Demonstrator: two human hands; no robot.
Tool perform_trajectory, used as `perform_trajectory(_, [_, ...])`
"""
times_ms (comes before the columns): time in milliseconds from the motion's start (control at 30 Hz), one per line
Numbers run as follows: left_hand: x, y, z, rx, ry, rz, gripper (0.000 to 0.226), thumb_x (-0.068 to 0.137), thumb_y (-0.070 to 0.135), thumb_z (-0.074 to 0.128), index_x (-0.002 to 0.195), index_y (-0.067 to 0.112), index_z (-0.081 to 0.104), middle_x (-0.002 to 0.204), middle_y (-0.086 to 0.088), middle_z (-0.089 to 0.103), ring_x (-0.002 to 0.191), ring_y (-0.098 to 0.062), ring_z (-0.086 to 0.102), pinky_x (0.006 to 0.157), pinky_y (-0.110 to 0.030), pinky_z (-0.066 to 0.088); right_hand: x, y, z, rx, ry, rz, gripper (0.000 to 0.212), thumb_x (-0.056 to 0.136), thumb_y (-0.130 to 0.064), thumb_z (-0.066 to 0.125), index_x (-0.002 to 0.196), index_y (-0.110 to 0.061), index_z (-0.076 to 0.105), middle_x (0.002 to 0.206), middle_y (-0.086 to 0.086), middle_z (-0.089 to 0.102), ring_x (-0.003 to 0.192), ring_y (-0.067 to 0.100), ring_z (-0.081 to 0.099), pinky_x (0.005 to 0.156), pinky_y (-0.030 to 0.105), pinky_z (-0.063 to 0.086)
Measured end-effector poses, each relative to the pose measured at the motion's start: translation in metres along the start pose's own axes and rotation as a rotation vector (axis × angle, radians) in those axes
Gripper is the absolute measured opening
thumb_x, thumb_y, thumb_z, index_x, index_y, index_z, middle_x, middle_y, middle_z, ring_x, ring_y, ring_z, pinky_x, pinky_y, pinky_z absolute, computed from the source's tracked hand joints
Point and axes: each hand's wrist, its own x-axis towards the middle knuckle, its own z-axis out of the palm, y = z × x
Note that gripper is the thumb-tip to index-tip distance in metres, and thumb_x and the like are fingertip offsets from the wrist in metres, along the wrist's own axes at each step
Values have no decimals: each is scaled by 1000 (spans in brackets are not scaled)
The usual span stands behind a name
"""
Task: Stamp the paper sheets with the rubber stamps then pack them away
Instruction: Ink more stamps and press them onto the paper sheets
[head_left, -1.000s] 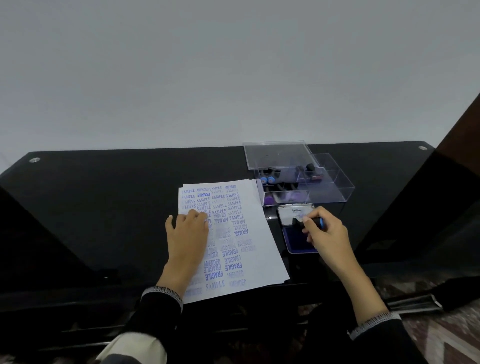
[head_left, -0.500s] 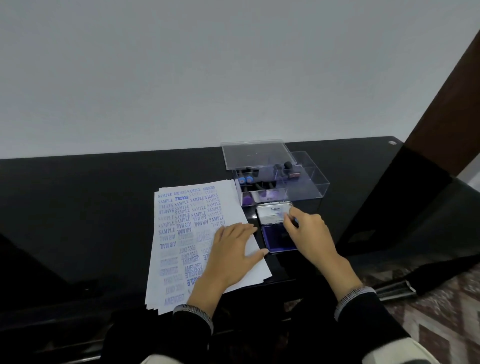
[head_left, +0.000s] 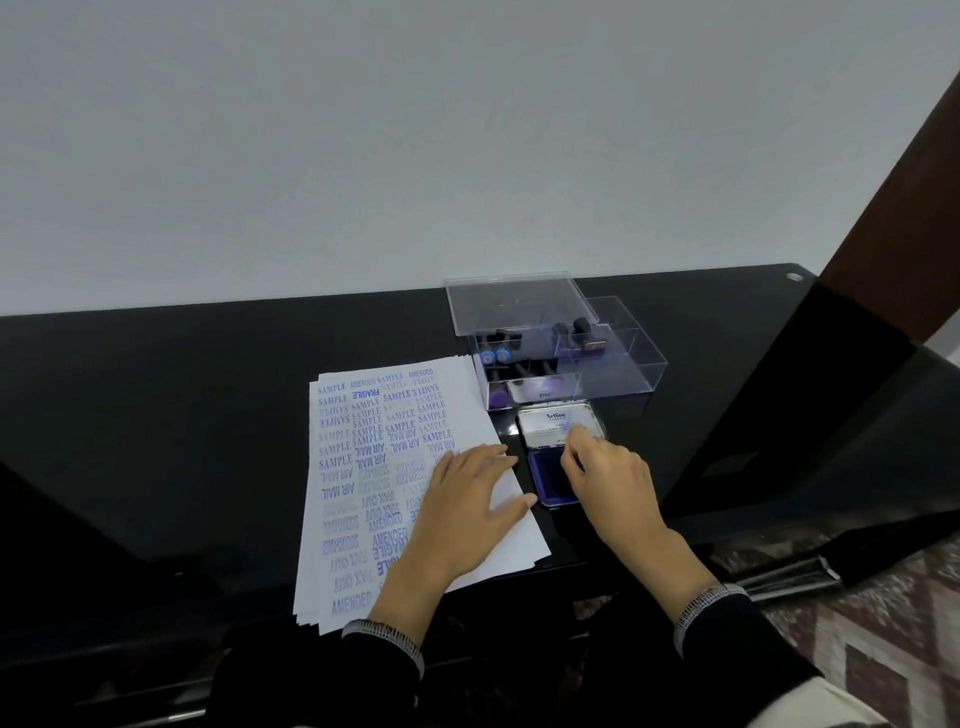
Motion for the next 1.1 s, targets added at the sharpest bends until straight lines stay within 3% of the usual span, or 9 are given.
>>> perform_trajectory(100, [-2,-11,-9,-61,88,-44,43,98,44,47,137,27,49,146,12,41,137,-5,30,118,-26,3,-2,-2,4,-75,12,-31,40,75,-3,74,64,-16,38,45,-3,43,34,14,28,30,25,26])
perform_trajectory(300, [-11,-45,-36,-49,216,-250,35,98,30,50,133,23,54,141,10,46,133,-10,35,119,-38,18,-4,5,10,105,101,59,29,84,-4,65,65,-11,43,48,0,42,37,23,41,36,35,37])
perform_trajectory(433, [-20,-67,-52,-10,326,-335,32,96,24,54,127,20,58,135,7,52,127,-16,43,114,-41,29,-5,5,14,61,118,22,31,81,-3,68,64,-11,43,47,1,46,36,22,43,31,33,38])
perform_trajectory(600, [-28,-87,-64,68,408,-483,37,95,29,55,129,16,57,139,-1,51,137,-20,36,119,-47,13,-6,3,14,12,120,5,33,77,-1,72,63,-12,44,47,0,46,35,19,42,30,30,35])
perform_trajectory(733, [-35,-94,-66,89,409,-669,69,89,52,55,140,8,42,149,-9,38,147,-26,14,119,-47,5,-6,5,15,120,164,66,35,83,-3,65,64,-14,38,46,2,43,36,24,41,35,34,37])
perform_trajectory(933, [-39,-101,-62,144,360,-651,79,84,64,54,142,11,39,153,-6,34,147,-24,12,120,-46,3,-8,3,15,16,144,-14,33,76,-1,72,63,-12,43,47,-1,44,34,16,36,30,28,32])
perform_trajectory(1100, [-40,-100,-61,159,364,-642,78,85,62,53,142,12,38,153,-5,33,147,-23,17,120,-46,4,-4,11,18,163,160,54,30,83,-2,64,64,-11,43,46,3,44,37,22,44,37,32,35])
